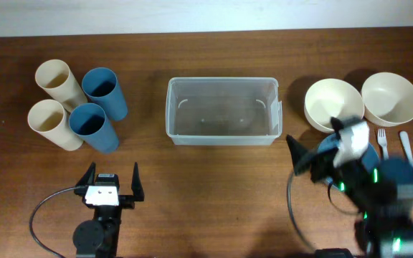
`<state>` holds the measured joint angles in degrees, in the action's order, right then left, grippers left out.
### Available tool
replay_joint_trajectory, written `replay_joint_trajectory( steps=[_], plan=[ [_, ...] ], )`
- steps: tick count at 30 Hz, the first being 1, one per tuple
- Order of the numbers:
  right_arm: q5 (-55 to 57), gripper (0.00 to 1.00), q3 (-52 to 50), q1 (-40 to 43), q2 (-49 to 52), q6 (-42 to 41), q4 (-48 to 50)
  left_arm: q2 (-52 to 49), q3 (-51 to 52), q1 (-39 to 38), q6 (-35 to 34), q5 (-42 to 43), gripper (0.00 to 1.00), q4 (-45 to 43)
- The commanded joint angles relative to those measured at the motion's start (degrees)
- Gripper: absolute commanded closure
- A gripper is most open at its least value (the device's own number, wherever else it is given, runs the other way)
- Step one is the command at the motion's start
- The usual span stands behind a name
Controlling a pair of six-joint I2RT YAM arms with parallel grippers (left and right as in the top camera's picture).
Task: Pack container
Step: 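Move the right gripper over the front cream bowl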
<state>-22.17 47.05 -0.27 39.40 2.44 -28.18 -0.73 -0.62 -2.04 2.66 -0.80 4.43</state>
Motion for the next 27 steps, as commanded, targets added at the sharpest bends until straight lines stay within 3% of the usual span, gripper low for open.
replay_joint_trajectory(
  steps=[1,5,11,15,19,27],
  plan=[
    [-5.7,0.01,15.3,0.3,14.1,1.2,-11.3,0.4,0.1,0.4,1.1,0.9,0.00,0.3],
    [-6.8,0.01,35.1,0.3,27.9,3.5,-29.5,0.4,0.1,0.4,1.1,0.9,0.00,0.3],
    [-5.4,0.01,53.3,0.3,39.9,5.9,-44.1,0.4,0.1,0.4,1.1,0.9,0.00,0.3],
    [5.1,0.01,53.8,0.4,42.8,5.7,-44.4,0.4,0.1,0.4,1.1,0.9,0.00,0.3],
    [20.2,0.01,53.8,2.6,45.7,-4.4,-43.9,0.4,0.1,0.4,1.1,0.9,0.00,0.3],
    [22.0,0.01,53.8,6.3,56.9,-4.4,-36.9,0.4,0.1,0.4,1.1,0.9,0.00,0.3]
  ],
)
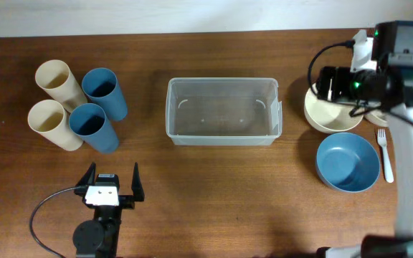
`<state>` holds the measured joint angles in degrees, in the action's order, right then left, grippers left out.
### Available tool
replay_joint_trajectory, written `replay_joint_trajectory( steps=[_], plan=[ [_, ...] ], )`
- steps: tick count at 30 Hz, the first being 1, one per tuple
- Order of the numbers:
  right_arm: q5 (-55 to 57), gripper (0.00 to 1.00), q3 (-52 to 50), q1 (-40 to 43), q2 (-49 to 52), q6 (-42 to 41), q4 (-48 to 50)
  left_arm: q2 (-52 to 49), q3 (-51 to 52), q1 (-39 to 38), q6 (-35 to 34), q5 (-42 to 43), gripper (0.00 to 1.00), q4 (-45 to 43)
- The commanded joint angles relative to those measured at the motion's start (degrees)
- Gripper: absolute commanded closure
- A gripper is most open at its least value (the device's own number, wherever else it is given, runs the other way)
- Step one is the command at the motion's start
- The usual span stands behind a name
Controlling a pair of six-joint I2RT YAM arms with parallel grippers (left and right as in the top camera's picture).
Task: Pack container
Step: 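Move the right gripper over the front cream bowl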
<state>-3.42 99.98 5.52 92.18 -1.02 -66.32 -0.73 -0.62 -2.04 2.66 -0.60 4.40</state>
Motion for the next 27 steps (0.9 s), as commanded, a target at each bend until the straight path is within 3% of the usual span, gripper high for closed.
replay_joint_trajectory(
  steps=[1,12,27],
  plan=[
    [4.3,0.01,0.9,0.5,6.6,-0.9,2.8,0.4,0.1,0.4,1.1,0.7,0.00,0.4],
    [8.4,0.01,0.9,0.5,21.0,2.7,6.3,0.4,0.1,0.4,1.1,0.7,0.00,0.4],
    [4.0,0.01,0.8,0.5,27.1,5.2,6.4,0.4,0.1,0.4,1.1,0.7,0.00,0.4]
  ],
)
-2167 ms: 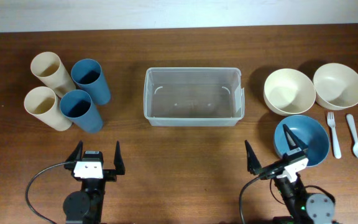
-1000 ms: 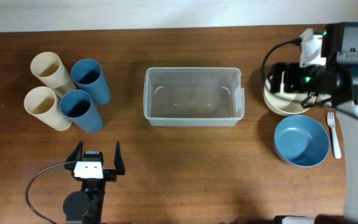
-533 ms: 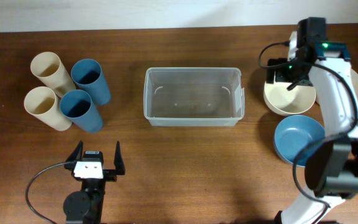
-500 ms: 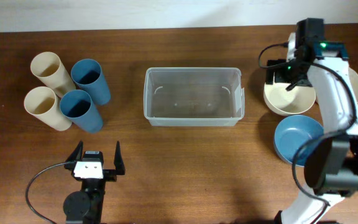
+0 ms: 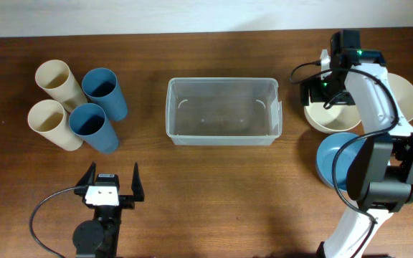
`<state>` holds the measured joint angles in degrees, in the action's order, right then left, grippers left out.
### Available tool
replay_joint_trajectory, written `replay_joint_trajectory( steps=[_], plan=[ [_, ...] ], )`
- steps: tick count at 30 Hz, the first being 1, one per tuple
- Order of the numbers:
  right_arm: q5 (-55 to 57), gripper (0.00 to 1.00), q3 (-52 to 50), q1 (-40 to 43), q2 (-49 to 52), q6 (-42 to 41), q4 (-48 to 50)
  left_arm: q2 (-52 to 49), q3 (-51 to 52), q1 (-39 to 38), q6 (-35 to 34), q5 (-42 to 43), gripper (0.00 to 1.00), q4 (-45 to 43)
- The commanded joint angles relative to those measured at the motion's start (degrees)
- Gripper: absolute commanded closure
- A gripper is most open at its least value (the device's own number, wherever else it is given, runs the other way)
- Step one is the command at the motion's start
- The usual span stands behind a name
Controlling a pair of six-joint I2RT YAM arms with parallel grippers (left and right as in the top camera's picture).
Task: Pack container
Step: 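Move the right gripper over the front cream bowl, then close the right gripper on the cream bowl's rim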
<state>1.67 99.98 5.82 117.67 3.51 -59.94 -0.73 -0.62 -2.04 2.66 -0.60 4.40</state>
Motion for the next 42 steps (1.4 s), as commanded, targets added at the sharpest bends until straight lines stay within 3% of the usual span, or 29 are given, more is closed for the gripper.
replay_joint_trajectory(
  steps=[1,42],
  plan=[
    [-1.0,0.01,0.8,0.2,1.8,0.7,0.0,0.4,0.1,0.4,1.1,0.7,0.00,0.4],
    [0.3,0.00,-9.8,-2.2,2.0,0.1,7.3,0.4,0.1,0.4,1.1,0.7,0.00,0.4]
  ],
)
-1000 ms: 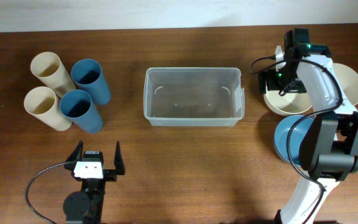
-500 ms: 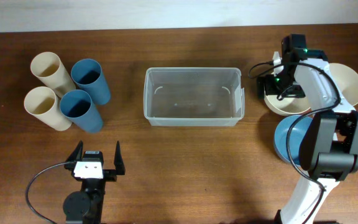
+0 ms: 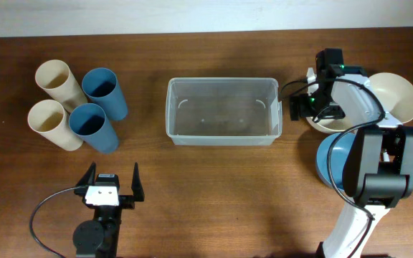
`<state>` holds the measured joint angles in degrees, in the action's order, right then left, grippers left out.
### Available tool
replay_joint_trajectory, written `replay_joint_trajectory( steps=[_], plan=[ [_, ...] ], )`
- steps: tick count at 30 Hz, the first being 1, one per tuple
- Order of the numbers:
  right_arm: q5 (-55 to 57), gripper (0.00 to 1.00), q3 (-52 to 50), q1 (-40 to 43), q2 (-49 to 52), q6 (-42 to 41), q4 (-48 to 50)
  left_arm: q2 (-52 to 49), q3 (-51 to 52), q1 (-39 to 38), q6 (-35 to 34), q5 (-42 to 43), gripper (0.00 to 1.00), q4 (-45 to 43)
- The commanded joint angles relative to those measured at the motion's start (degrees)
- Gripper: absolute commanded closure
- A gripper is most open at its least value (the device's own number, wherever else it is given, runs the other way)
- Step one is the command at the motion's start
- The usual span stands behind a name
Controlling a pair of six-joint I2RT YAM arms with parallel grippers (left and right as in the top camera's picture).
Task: Pack container
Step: 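Close the right gripper on the cream bowl's rim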
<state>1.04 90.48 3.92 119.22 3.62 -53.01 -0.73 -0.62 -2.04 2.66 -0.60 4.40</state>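
Note:
A clear plastic container (image 3: 221,111) stands empty in the middle of the table. To its right is a cream bowl (image 3: 330,123), mostly covered by my right arm, and a second cream bowl (image 3: 395,97) sits further right. My right gripper (image 3: 300,107) hangs over the left rim of the covered bowl, close to the container's right end, and its jaws are too dark to read. A blue bowl (image 3: 333,163) lies nearer the front, partly under the arm. My left gripper (image 3: 111,185) rests open at the front left, holding nothing.
Two cream cups (image 3: 52,79) (image 3: 46,118) and two blue cups (image 3: 102,87) (image 3: 90,123) stand grouped at the back left. The right arm's base and links rise along the right front edge.
My right gripper has shifted a little left and toward the front, from over the near cream bowl to its left rim beside the container. The left arm, cups and container have not moved.
My right arm first sat low at the front right, over the blue bowl. It then stood extended to the back above the two cream bowls, then over the left cream bowl. Now it hangs at that bowl's left rim. The left arm stayed still throughout.

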Motion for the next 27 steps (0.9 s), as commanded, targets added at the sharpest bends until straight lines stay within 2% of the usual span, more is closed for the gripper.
replay_joint_trajectory(
  steps=[1,8,16,19,22,27],
  plan=[
    [1.2,0.00,-0.3,-0.3,0.4,0.0,0.4,0.4,0.1,0.4,1.1,0.7,0.00,0.4],
    [2.7,0.04,-0.3,-0.3,0.5,0.0,1.0,0.4,0.1,0.4,1.1,0.7,0.00,0.4],
    [2.7,0.23,-0.6,-0.3,0.5,0.0,1.3,0.4,0.1,0.4,1.1,0.7,0.00,0.4],
    [2.7,0.24,-1.5,-0.3,0.5,0.0,1.9,0.4,0.1,0.4,1.1,0.7,0.00,0.4],
    [2.7,0.30,-2.4,-0.3,0.5,0.0,2.8,0.4,0.1,0.4,1.1,0.7,0.00,0.4],
    [2.7,0.32,-2.6,-0.3,0.5,0.0,3.1,0.4,0.1,0.4,1.1,0.7,0.00,0.4]
  ],
)
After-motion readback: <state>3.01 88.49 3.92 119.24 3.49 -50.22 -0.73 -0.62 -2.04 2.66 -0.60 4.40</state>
